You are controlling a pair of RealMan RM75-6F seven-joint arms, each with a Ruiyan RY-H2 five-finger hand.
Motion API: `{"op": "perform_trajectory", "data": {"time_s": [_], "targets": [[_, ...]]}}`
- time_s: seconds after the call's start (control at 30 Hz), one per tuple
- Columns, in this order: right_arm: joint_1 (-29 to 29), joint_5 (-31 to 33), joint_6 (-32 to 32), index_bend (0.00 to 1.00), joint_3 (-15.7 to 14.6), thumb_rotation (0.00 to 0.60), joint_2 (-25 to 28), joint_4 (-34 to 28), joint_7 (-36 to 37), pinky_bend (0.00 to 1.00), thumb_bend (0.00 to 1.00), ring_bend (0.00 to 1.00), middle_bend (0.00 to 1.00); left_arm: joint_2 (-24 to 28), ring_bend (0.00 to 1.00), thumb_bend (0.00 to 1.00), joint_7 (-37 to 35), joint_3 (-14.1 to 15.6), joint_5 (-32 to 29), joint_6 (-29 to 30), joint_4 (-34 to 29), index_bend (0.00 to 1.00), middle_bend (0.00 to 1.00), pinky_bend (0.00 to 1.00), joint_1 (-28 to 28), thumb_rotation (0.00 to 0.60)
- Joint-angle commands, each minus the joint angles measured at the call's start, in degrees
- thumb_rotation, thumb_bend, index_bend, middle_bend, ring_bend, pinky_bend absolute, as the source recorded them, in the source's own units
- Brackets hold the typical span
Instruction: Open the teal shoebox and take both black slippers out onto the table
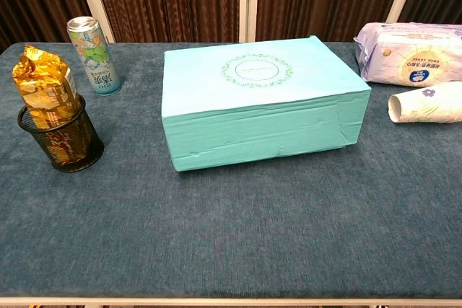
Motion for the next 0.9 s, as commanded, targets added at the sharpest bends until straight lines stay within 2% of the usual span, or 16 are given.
{"op": "perform_trajectory", "data": {"time_s": [0.03,0.37,0.53,0.73,0.9], "targets": [[-0.53,-0.43,1.24,0.00,0.13,0.600,0.08,-0.17,0.68,0.00,0.13,0.00,0.09,0.16,0.11,0.00,0.14,0.04,0.16,0.34,-0.21,0.26,0.18,0.08,0.18,0.600],[-1.74,-1.45,2.90,0.00,-0.52,0.600,0.29,0.84,2.56,0.00,0.12,0.00,0.09,0.37,0.11,0.00,-0.01,0.52,0.92,1.54,-0.84,0.26,0.18,0.08,0.99,0.600],[-0.70,-1.99,1.59,0.00,-0.44,0.600,0.18,1.43,2.07,0.00,0.12,0.00,0.09,0.52,0.11,0.00,0.09,0.57,0.99,1.78,-1.05,0.26,0.18,0.08,1.20,0.600],[4.73,-1.34,-5.09,0.00,1.42,0.600,-1.63,2.85,-1.91,0.00,0.13,0.00,0.09,0.43,0.11,0.00,-0.02,0.45,0.81,1.27,-0.87,0.26,0.18,0.08,1.00,0.600],[12.16,0.66,-13.72,0.00,4.07,0.600,-6.40,6.77,-5.48,0.00,0.13,0.00,0.08,0.43,0.11,0.00,0.00,0.39,0.57,1.03,-0.87,0.26,0.18,0.08,0.98,0.600]]}}
